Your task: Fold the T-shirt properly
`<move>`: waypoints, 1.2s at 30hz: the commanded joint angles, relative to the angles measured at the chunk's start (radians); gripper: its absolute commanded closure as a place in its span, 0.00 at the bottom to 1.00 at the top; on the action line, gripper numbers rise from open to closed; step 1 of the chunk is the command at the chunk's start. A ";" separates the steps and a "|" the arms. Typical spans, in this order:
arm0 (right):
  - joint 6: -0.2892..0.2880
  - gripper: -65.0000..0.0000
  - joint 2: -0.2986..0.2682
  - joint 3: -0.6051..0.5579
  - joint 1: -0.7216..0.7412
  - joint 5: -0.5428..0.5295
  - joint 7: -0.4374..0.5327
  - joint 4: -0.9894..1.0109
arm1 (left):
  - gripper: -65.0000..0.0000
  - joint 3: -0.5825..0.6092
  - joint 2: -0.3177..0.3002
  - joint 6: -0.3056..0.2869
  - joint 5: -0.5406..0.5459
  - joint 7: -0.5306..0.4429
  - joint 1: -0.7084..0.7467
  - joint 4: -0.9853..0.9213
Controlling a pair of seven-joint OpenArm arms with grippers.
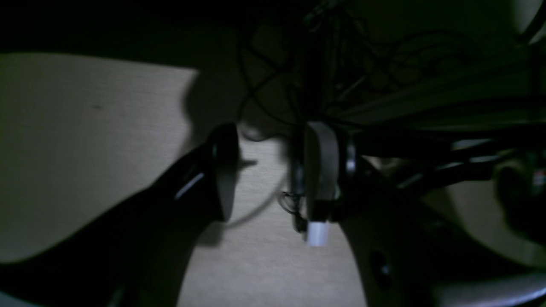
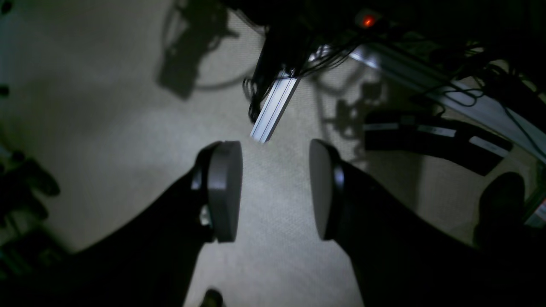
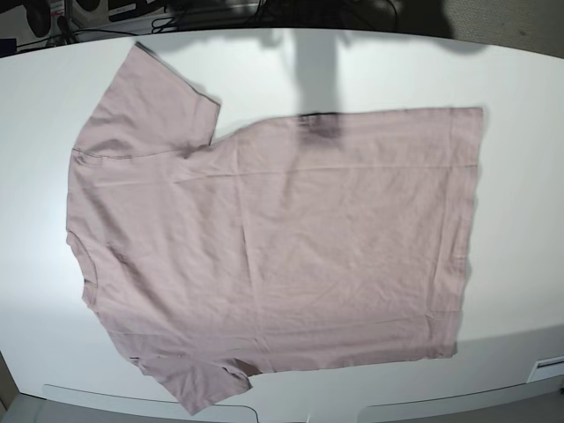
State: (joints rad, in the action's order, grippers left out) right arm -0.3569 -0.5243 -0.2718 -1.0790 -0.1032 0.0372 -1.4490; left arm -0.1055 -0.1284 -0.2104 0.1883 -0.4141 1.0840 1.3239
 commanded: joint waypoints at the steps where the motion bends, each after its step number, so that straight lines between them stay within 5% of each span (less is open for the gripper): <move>1: -0.008 0.59 -0.010 0.002 -0.025 -0.003 0.004 -0.025 | 0.61 -0.004 -0.006 0.001 0.003 -0.027 0.033 0.029; 12: 0.003 0.59 -0.024 0.174 -0.055 -0.001 -0.035 -0.204 | 0.62 -0.004 -0.005 0.002 0.003 0.050 0.055 0.193; 21: -0.040 0.59 -0.024 0.286 -0.106 -0.001 -0.073 -0.400 | 0.71 -0.005 -0.006 0.002 0.003 0.086 0.066 0.254; 26: -0.039 0.59 -0.024 0.299 -0.101 0.000 -0.077 -0.452 | 0.71 -0.005 -0.006 0.117 0.001 0.107 0.089 0.299; 30: -0.039 0.59 -0.024 0.314 -0.084 0.000 -0.077 -0.491 | 0.71 -0.005 -0.009 0.228 -0.108 0.107 0.102 0.353; 36: -0.039 0.59 -0.024 0.375 -0.045 0.000 -0.086 -0.540 | 0.71 -0.005 -0.008 0.249 -0.220 0.107 0.105 0.423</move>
State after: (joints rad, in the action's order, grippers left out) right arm -0.3946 -0.5430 0.0978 -1.1103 -0.0994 -0.0692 -1.9720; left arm -0.1097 -0.1329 0.0277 -0.0341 -0.2836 1.1637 1.7321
